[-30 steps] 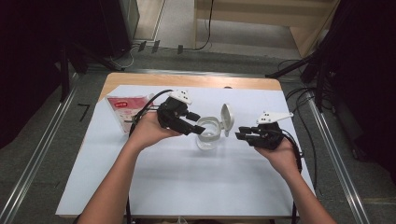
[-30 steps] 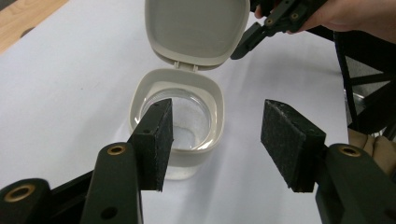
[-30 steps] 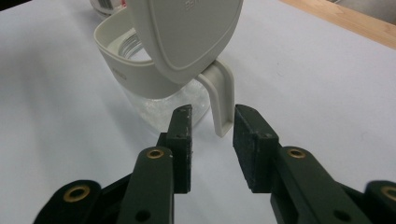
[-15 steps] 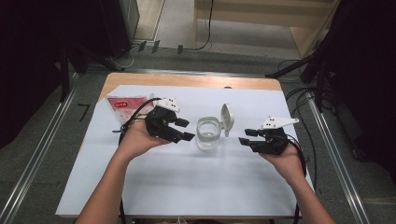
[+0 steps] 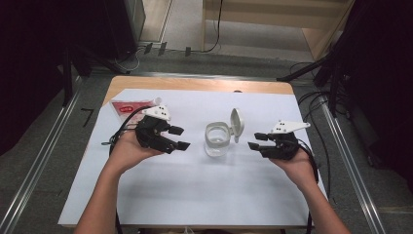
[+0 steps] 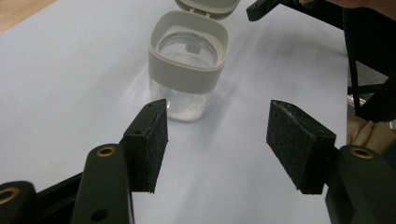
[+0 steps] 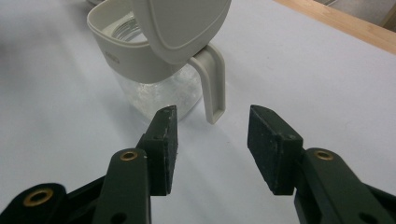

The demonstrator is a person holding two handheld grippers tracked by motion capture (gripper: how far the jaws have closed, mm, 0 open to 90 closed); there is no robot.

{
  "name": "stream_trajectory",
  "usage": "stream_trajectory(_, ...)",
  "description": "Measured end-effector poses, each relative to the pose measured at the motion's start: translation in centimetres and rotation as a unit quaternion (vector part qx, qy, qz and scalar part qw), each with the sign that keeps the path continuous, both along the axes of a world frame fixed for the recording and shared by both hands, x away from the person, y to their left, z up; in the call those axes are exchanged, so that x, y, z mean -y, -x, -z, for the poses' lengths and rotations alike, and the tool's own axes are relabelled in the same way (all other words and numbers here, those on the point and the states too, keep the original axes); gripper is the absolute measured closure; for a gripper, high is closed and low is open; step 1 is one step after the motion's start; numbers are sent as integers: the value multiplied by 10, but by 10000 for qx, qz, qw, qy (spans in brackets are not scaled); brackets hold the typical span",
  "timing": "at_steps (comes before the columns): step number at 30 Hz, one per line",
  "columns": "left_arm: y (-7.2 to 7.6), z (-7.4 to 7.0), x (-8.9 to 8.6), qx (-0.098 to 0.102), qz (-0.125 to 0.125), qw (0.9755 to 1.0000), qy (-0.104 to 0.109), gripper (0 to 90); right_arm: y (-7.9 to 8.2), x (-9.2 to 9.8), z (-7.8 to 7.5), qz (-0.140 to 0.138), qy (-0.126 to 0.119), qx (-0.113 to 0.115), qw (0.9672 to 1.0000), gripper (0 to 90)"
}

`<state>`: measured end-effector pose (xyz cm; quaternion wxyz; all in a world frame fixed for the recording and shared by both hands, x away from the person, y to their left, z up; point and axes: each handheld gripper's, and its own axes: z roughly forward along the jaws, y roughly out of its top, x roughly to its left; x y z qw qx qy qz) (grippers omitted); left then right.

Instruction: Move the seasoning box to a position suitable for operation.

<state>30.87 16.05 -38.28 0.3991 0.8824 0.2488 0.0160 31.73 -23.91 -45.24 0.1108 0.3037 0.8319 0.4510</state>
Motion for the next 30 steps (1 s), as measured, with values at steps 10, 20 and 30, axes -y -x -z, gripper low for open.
stream_trajectory(10,8,1,-34,-45,-352,9994,-22,391,-9,-2,3,60,13,-95,9999,492)
stream_trajectory(20,15,0,-71,-59,-534,9986,10,400,-9,-4,2,33,41,-90,9999,492)
stream_trajectory(30,10,6,-102,-112,-539,9985,6,409,-10,-3,2,18,-108,-157,9998,461)
